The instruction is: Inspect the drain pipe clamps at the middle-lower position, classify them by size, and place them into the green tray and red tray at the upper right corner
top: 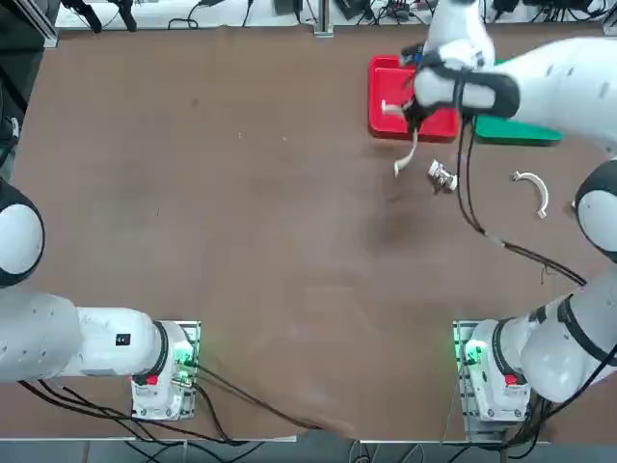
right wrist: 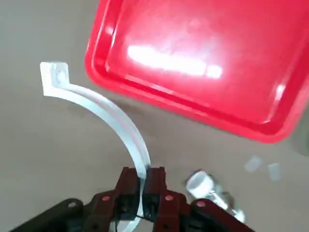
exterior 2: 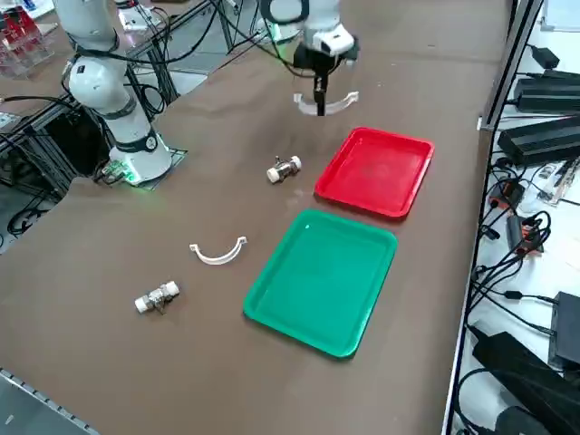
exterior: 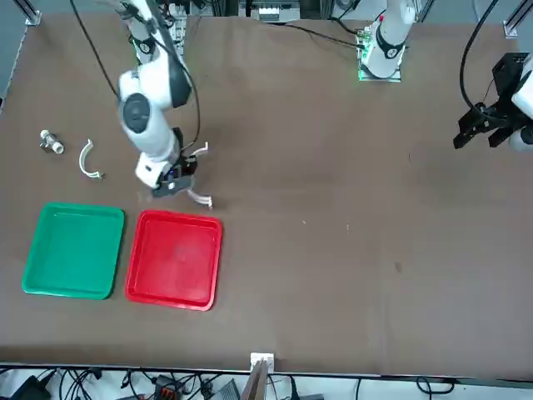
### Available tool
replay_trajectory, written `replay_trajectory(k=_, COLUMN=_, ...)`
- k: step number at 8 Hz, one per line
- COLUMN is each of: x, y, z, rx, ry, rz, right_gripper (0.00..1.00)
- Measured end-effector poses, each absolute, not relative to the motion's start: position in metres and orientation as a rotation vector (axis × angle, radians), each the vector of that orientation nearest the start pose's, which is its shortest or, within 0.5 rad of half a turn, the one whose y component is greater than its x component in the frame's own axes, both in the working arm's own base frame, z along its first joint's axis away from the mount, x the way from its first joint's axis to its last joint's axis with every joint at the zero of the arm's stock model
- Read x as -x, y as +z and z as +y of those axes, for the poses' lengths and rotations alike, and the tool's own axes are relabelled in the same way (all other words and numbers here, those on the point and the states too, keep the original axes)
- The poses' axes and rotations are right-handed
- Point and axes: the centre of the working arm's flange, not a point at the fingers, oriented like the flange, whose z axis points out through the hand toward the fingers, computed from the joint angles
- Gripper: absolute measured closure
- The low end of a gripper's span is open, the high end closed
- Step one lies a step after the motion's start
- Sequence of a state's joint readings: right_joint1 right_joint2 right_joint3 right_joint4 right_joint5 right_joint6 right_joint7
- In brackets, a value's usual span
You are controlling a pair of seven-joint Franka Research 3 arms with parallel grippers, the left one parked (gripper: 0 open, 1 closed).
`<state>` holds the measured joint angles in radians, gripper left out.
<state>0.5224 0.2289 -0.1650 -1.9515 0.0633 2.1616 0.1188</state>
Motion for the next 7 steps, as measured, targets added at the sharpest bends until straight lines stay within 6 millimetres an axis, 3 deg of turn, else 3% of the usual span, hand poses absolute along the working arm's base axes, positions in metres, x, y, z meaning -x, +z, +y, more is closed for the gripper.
replay_trajectory(k=1, x=-0.587, y=0.378, z=0.191, rx=3.119, ry=-0.01, rz=-0.24, right_gripper=0.93)
replay_trajectory(k=2, x=-0.613, y=0.376, z=0.162, rx=3.131, ry=-0.032, rz=-0.153, right_gripper=0.93)
replay_trajectory(k=4, x=-0.665, y=0.34, z=0.119, rx=3.128, ry=-0.02, rz=0.008, right_gripper=0.93)
replay_trajectory(k=7, x=-0.712, y=0.27, z=0.1, rx=3.111, ry=0.023, rz=0.112, right_gripper=0.93)
